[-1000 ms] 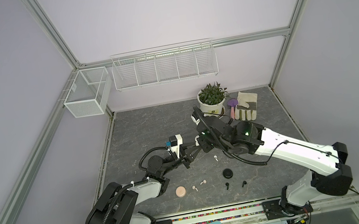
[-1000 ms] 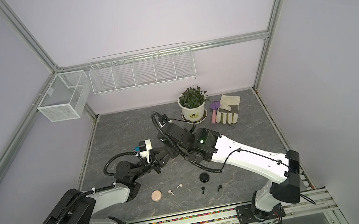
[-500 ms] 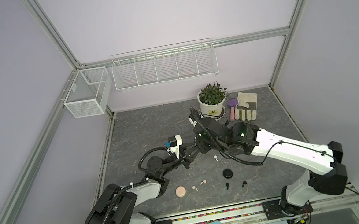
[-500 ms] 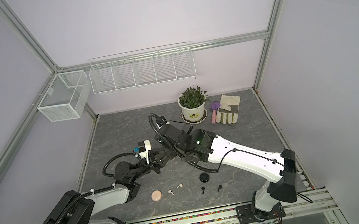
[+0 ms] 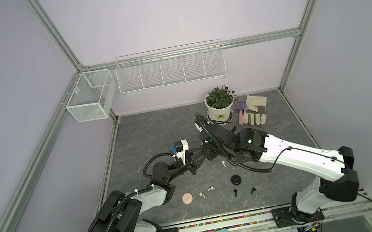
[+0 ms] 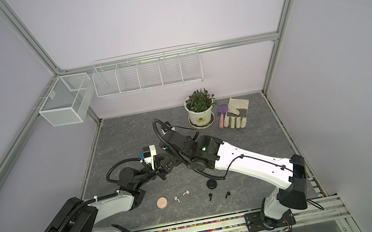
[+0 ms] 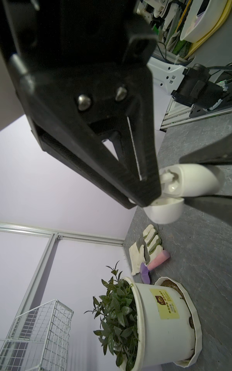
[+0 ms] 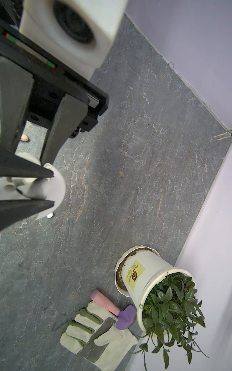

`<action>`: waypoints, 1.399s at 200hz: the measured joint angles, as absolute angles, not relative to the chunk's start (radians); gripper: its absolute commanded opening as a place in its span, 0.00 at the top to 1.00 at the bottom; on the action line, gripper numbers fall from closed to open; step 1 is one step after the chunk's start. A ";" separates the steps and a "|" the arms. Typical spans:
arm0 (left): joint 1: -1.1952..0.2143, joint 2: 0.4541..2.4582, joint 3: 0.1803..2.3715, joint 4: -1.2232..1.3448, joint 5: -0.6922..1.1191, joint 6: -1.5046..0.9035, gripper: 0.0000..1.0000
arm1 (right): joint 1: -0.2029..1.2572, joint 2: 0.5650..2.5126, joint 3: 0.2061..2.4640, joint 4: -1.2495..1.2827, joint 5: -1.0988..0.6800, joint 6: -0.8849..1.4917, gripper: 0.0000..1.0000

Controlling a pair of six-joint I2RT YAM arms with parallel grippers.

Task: Insert wireless bluetooth earbuds into charging case
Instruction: Insert the wireless bluetooth earbud into the charging case.

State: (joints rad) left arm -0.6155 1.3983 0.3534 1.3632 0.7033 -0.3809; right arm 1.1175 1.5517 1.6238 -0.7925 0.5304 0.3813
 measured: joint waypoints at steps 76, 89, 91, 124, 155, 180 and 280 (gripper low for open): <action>-0.616 1.391 0.353 1.362 0.701 -0.381 1.00 | 1.137 1.552 1.621 -0.791 0.572 0.377 0.81; -0.616 1.387 0.353 1.361 0.700 -0.381 1.00 | 1.140 1.552 1.621 -0.790 0.580 0.377 0.81; -0.616 1.387 0.352 1.361 0.700 -0.381 1.00 | 1.141 1.552 1.621 -0.790 0.581 0.377 0.81; -0.616 1.378 0.342 1.361 0.697 -0.380 1.00 | 1.145 1.552 1.619 -0.790 0.583 0.376 0.81; -0.616 1.374 0.339 1.361 0.697 -0.380 1.00 | 1.150 1.552 1.617 -0.788 0.587 0.374 0.81; -0.616 1.372 0.339 1.360 0.697 -0.380 1.00 | 1.155 1.553 1.617 -0.788 0.598 0.375 0.81; -0.616 1.371 0.338 1.358 0.693 -0.380 1.00 | 1.170 1.556 1.601 -0.757 0.635 0.398 0.81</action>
State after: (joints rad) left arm -0.6155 1.3708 0.3382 1.3582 0.6933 -0.3801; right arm 1.1702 1.5558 1.6012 -0.7570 0.6350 0.3977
